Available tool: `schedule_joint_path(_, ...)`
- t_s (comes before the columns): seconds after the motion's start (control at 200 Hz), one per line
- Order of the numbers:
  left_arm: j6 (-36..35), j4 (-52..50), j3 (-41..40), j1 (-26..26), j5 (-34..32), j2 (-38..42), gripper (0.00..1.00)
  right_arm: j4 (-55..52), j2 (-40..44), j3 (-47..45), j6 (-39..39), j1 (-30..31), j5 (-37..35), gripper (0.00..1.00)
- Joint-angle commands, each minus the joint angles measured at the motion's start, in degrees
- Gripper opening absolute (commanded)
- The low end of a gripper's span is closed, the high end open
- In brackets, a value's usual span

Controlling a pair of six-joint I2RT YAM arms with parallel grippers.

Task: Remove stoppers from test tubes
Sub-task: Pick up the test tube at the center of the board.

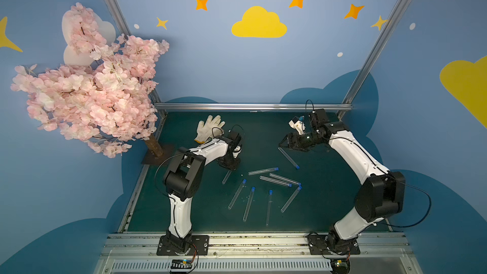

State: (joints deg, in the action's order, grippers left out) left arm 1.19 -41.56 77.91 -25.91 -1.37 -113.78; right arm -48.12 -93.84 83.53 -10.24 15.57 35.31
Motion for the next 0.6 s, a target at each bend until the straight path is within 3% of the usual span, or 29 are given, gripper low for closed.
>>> schedule_joint_path(0.0,0.6,-0.9,0.3,-0.5,3.0,0.0,0.16,0.9,1.8,-0.6,0.0,0.2,1.7,0.81)
schedule_joint_path(0.195,0.5,-0.6,1.4,-0.5,6.0,3.9,0.14,0.9,3.1,-1.9,0.3,0.2,3.6,0.79)
schedule_joint_path(0.421,-0.6,2.1,-1.6,-0.6,16.8,14.3,0.13,5.0,5.9,-6.5,-0.8,0.2,8.7,0.73)
schedule_joint_path(0.596,0.4,3.1,-4.4,-0.6,24.9,20.6,0.07,9.8,6.3,-8.1,-1.9,1.3,12.7,0.68)
